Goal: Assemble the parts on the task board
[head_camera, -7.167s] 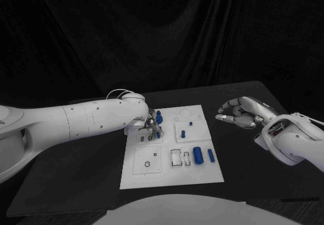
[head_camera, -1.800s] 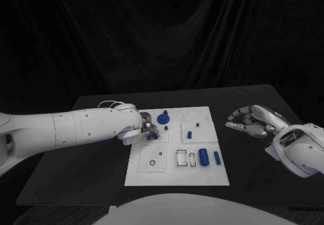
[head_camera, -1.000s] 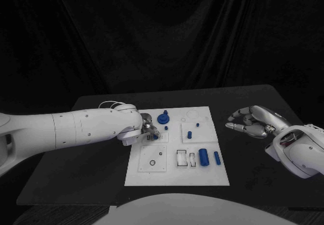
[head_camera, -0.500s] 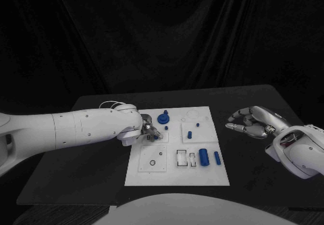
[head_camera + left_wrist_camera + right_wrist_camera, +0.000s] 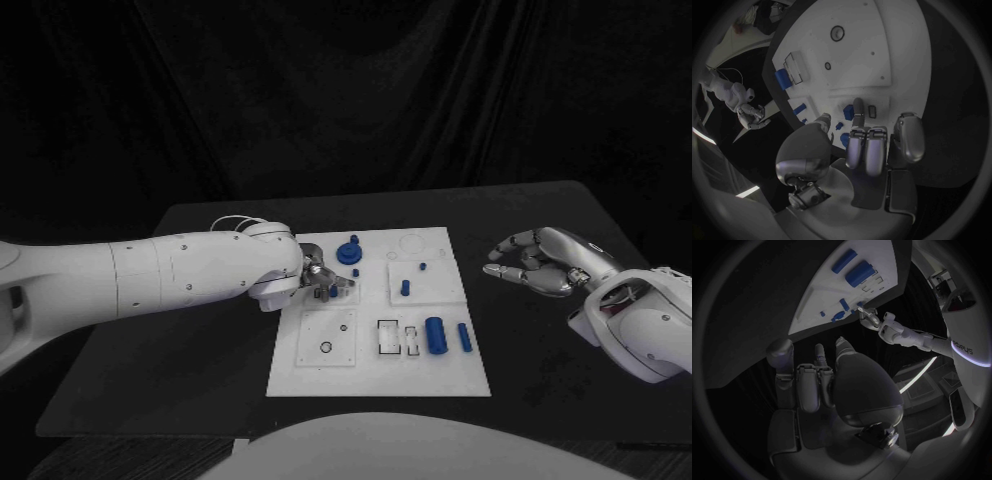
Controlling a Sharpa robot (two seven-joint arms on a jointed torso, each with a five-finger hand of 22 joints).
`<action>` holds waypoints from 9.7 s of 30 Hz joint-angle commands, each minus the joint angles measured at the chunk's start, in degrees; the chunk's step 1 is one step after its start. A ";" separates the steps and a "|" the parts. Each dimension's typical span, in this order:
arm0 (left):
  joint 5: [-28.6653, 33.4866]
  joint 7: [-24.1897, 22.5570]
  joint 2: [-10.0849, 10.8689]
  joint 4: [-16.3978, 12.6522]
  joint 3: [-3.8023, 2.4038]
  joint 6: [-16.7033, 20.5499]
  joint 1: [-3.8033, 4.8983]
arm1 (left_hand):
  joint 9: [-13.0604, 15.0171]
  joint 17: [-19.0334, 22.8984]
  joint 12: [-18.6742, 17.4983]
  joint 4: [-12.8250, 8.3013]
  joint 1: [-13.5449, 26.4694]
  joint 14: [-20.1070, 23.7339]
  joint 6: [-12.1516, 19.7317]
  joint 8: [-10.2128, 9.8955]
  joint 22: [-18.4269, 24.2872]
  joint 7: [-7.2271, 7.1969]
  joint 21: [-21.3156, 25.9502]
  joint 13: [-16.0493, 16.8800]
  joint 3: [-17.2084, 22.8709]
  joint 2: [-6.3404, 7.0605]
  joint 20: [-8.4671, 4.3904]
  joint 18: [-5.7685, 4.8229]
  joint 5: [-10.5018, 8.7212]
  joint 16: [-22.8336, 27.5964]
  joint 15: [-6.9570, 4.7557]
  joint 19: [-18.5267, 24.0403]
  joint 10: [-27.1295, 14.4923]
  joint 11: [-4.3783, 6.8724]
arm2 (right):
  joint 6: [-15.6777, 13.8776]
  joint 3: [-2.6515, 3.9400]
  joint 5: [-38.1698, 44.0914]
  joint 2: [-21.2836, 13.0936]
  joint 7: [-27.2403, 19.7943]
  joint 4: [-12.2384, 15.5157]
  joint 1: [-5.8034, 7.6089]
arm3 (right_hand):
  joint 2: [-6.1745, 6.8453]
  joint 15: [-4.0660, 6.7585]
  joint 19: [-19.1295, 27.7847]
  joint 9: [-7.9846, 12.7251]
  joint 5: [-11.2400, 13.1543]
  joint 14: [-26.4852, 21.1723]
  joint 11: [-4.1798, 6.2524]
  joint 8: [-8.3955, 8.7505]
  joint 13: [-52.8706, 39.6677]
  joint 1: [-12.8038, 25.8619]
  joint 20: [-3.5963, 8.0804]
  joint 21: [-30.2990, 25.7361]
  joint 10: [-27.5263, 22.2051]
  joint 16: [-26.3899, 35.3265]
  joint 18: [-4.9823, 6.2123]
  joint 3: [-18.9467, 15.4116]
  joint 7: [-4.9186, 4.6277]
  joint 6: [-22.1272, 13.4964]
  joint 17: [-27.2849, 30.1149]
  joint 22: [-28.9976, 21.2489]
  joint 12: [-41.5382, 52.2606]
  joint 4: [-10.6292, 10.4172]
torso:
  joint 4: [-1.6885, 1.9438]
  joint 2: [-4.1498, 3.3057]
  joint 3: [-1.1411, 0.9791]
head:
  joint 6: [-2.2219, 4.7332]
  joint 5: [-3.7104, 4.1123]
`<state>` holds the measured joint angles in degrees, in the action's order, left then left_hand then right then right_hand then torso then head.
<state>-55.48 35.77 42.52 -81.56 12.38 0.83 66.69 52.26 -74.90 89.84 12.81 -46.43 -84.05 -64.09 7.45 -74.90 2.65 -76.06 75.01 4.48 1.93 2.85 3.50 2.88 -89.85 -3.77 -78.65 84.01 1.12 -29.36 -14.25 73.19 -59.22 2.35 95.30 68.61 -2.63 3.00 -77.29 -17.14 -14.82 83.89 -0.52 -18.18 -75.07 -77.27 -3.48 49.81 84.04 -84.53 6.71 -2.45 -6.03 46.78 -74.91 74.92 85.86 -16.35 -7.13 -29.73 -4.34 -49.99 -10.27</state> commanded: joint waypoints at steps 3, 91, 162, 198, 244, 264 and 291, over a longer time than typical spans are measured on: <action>-0.03 -2.50 1.14 -1.86 -0.06 4.39 0.86 | 3.54 -15.10 0.16 1.60 -2.54 -5.95 -1.10 3.16 -7.93 -0.88 -0.96 14.99 -2.95 -0.46 -0.57 0.21 -0.14 -0.15 -0.51 -1.17 5.99 0.83 | 0.17 0.04 0.12 -0.25 0.63 0.17 -0.14 | -0.18 -0.30 0.00 0.09 -0.30 3.43 -0.34 -0.27 -10.56 -0.58 -0.19 -0.29 2.76 0.23 -0.02 0.07 0.01 0.41 -6.77 6.22 -0.57 0.22 | -0.16 -0.01 0.07 | -0.01 0.13; -8.52 -7.74 -5.24 19.30 -0.05 -11.71 3.57 | 15.67 -15.10 0.16 1.27 -14.14 -5.95 6.29 7.75 -8.97 -0.22 1.24 14.99 -11.61 -6.79 -0.07 0.42 2.62 -0.15 0.11 -0.70 5.99 0.16 | 0.13 0.05 0.12 -0.55 -1.18 0.78 -1.17 | -0.50 -0.05 -0.13 0.96 -2.03 3.42 -0.07 0.04 -9.31 -1.42 -0.01 -0.95 2.21 0.63 0.09 0.12 0.11 0.23 -6.31 6.08 -1.95 0.16 | 0.10 -0.10 0.11 | -0.01 -1.55; -8.51 -10.60 -7.04 21.07 -0.06 -9.61 1.71 | 13.36 -15.10 0.16 -4.93 -18.73 -5.95 4.88 4.96 -9.69 -1.03 2.18 14.99 -4.46 -7.10 -0.43 0.50 14.62 -0.15 -0.39 -0.85 5.99 0.82 | 1.01 0.05 0.12 -0.32 -1.15 0.31 -1.34 | -0.64 -0.06 -0.26 1.35 -4.31 3.47 -0.12 -0.04 -9.26 -2.21 0.03 -1.01 2.32 0.69 0.06 0.46 0.17 0.59 -6.29 6.11 -1.99 0.26 | 0.01 -0.08 0.04 | -0.01 -1.25; 0.14 -2.81 1.16 6.65 -0.06 -1.32 2.01 | 15.20 -15.10 0.16 -16.81 -11.31 -5.95 4.93 5.00 -9.86 -0.80 2.50 14.99 30.13 1.75 -0.82 0.44 23.26 -0.15 -0.68 -1.42 5.99 0.94 | 2.18 0.05 0.12 -0.83 0.29 0.44 -1.62 | -0.60 -0.04 -0.13 2.20 -9.88 3.35 -0.08 0.20 -8.75 -4.93 0.05 -1.88 2.02 1.07 0.15 2.22 0.08 0.43 -5.88 6.00 -2.59 0.92 | -0.04 -0.02 -0.02 | -0.01 -1.61; -5.16 -3.00 4.12 -0.60 -0.01 2.87 -0.16 | 15.44 -15.10 0.16 -15.82 -9.67 -5.95 4.59 5.18 -9.91 -0.91 2.34 14.99 29.69 1.04 -0.78 0.41 22.03 -0.15 -0.67 -1.61 5.99 0.97 | 1.94 0.05 0.12 -0.71 0.15 0.12 -1.70 | -0.29 -0.03 -0.12 2.38 -11.55 3.34 -0.10 0.15 -8.44 -5.62 0.07 -1.99 1.83 1.10 0.15 2.79 0.07 0.54 -5.88 6.01 -2.94 1.10 | 0.06 -0.12 0.05 | -0.01 -2.13; -5.16 -3.80 3.61 -0.62 0.00 3.58 -1.43 | 15.47 -15.10 0.16 -15.86 -9.71 -5.95 4.59 5.19 -9.91 -0.96 2.33 14.99 29.74 0.94 -0.79 0.41 22.19 -0.15 -0.68 -1.63 5.99 1.00 | 1.90 0.05 0.12 -1.14 0.37 0.33 -1.79 | -0.23 -0.04 -0.14 2.40 -11.76 3.36 -0.12 0.12 -8.41 -5.67 0.07 -1.94 1.82 1.05 0.14 2.86 0.07 0.59 -5.94 6.02 -2.97 1.10 | -0.02 -0.09 0.10 | -0.01 -2.20; -5.16 -2.95 4.43 -1.93 0.00 2.71 -1.97 | 15.50 -15.10 0.16 -15.74 -9.56 -5.95 4.41 5.26 -9.85 -0.96 2.51 14.99 29.70 0.81 -0.80 0.46 22.33 -0.15 -0.70 -1.53 5.99 1.02 | 2.14 0.04 0.13 -0.87 0.69 0.13 -2.01 | -0.13 -0.06 -0.15 2.45 -11.97 3.36 -0.15 0.10 -8.34 -5.79 0.07 -2.00 1.79 1.09 0.14 2.98 0.06 0.65 -5.89 6.02 -3.04 1.14 | 0.01 -0.07 0.09 | -0.01 -2.26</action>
<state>-60.75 32.67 46.94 -83.40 12.20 4.72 65.09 67.67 -74.90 89.84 -2.71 -56.00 -84.05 -59.68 12.85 -74.91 2.13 -73.55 75.01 33.64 3.20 2.04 3.50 25.00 -89.85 -4.18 -80.11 84.03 2.13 -27.40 -14.25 73.18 -60.11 2.01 95.41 66.73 -2.83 2.73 -77.29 -14.77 -26.59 83.94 -0.93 -18.18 -85.14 -82.48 -3.48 47.92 83.62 -83.65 6.71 0.25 -5.83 46.98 -74.90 74.91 83.06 -15.25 -7.11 -29.81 -4.24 -49.99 -12.51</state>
